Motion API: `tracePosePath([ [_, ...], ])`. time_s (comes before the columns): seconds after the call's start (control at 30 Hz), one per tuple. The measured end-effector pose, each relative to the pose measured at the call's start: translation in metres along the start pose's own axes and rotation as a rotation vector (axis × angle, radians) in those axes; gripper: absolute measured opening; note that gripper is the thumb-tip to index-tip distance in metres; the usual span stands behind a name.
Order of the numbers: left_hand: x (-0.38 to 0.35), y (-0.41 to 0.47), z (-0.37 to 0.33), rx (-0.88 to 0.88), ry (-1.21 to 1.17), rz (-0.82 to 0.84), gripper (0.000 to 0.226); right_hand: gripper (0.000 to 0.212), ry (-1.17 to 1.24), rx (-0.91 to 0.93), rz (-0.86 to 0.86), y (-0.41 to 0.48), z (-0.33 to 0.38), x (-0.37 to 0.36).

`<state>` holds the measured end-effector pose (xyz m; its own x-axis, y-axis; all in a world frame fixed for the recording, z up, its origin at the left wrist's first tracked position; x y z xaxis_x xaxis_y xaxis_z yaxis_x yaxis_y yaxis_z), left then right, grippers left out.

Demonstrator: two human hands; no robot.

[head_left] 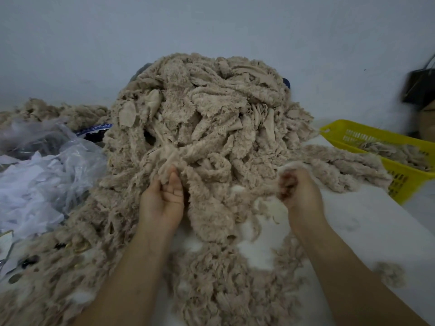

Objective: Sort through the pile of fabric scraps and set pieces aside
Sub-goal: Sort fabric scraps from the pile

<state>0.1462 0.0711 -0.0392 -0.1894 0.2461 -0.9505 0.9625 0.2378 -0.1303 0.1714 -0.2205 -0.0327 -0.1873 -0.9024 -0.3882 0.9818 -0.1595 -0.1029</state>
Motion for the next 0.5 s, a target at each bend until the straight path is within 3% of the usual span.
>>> tracePosePath([
  [0.03,-0.004,-0.001,0.003,0.009,-0.003,0.032,0.033,0.021,-0.241,-0.001,0.077,-0.002,-0.003,-0.013],
  [0.1,-0.012,-0.004,0.008,0.032,0.001,0.100,0.031,0.046,-0.727,0.097,0.251,-0.012,-0.011,-0.043],
  [0.17,-0.017,-0.006,0.010,0.055,0.003,0.146,0.030,0.079,-0.970,0.261,0.381,-0.028,-0.013,-0.069],
  [0.2,-0.018,-0.006,0.011,0.062,0.004,0.162,0.030,0.080,-1.020,0.347,0.426,-0.036,-0.012,-0.080],
  [0.37,-0.022,-0.005,0.013,0.084,0.006,0.199,0.034,0.026,-1.441,0.440,0.883,-0.064,-0.060,-0.115],
  [0.43,-0.021,-0.004,0.012,0.083,0.012,0.196,0.035,0.011,-1.213,0.436,0.818,-0.059,-0.046,-0.110],
  [0.5,-0.020,-0.004,0.011,0.082,0.014,0.197,0.036,0.016,-0.748,0.249,0.605,-0.041,-0.027,-0.088],
])
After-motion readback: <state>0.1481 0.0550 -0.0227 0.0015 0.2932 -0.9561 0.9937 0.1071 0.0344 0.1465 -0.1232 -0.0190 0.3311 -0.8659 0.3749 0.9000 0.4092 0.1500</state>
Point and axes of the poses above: each hand's wrist, its own y-axis towards the middle knuckle, its own x-axis out of the back of the hand, z = x × y, the point moved 10 cm from there along y, towards the middle knuckle, and after that the axes turned 8 degrees about z, right-handed, at the moved point
